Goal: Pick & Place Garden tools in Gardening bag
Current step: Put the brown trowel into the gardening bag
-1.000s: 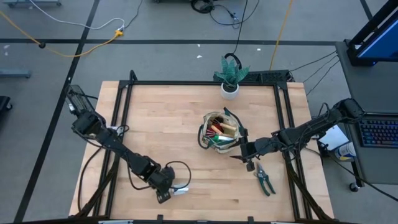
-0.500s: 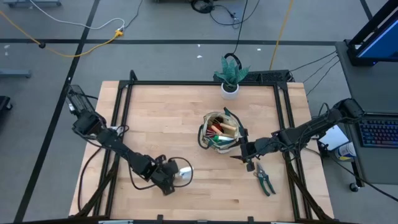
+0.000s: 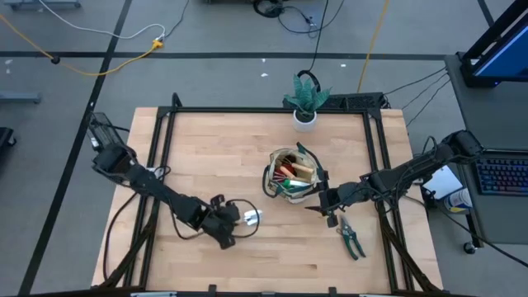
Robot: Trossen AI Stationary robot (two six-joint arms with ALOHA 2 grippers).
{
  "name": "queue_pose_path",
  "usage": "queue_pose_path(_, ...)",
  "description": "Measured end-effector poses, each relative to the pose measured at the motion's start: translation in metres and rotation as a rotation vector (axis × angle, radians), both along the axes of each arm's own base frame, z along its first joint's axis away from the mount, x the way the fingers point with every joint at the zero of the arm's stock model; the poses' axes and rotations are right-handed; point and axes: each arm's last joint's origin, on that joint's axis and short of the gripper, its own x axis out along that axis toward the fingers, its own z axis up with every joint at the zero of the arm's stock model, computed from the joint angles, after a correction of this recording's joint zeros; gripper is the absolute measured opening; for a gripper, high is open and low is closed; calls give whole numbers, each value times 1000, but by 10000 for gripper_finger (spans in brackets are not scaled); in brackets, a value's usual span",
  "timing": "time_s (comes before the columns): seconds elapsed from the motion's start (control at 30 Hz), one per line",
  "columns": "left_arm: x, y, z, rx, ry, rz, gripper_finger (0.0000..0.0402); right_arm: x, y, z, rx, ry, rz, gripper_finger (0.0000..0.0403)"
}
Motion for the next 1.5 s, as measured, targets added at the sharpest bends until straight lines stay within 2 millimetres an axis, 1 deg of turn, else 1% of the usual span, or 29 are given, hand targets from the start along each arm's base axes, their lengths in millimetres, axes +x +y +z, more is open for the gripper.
queue_pose_path(0.2,0,16,34,82,-117,-89,71,1,0,2,-16,-19,12,183)
queue_pose_path(0.3,2,27,53,128,-197,-135,67,3,1,6,-51,-71,37,183)
queue_pose_path(0.47,4,48,79,255,-306,-196,68,7,2,16,-135,-186,78,183)
queue_pose_path(0.6,8,62,93,376,-368,-266,74,8,1,20,-185,-231,55,183)
queue_pose_path(0.73,14,77,97,456,-385,-321,70,9,-1,23,-196,-264,-12,183)
queue_pose_path(0.8,18,86,99,482,-398,-327,71,11,-4,27,-147,-298,-45,183)
queue_pose_path(0.9,21,97,101,543,-401,-335,76,14,-10,34,3,-373,-128,183)
queue_pose_path(1.03,26,106,109,653,-456,-376,73,18,-22,40,190,-436,-235,183)
queue_pose_path(1.13,28,111,113,731,-482,-439,71,20,-31,43,247,-468,-284,183)
queue_pose_path(1.2,30,116,116,768,-501,-443,73,21,-36,47,294,-508,-313,183)
queue_pose_path(1.3,31,122,118,809,-501,-438,77,22,-43,51,380,-550,-303,183)
queue_pose_path(1.4,32,128,119,840,-497,-432,78,23,-45,55,456,-570,-239,183)
queue_pose_path(1.5,32,133,119,853,-493,-419,79,23,-46,56,467,-577,-234,183)
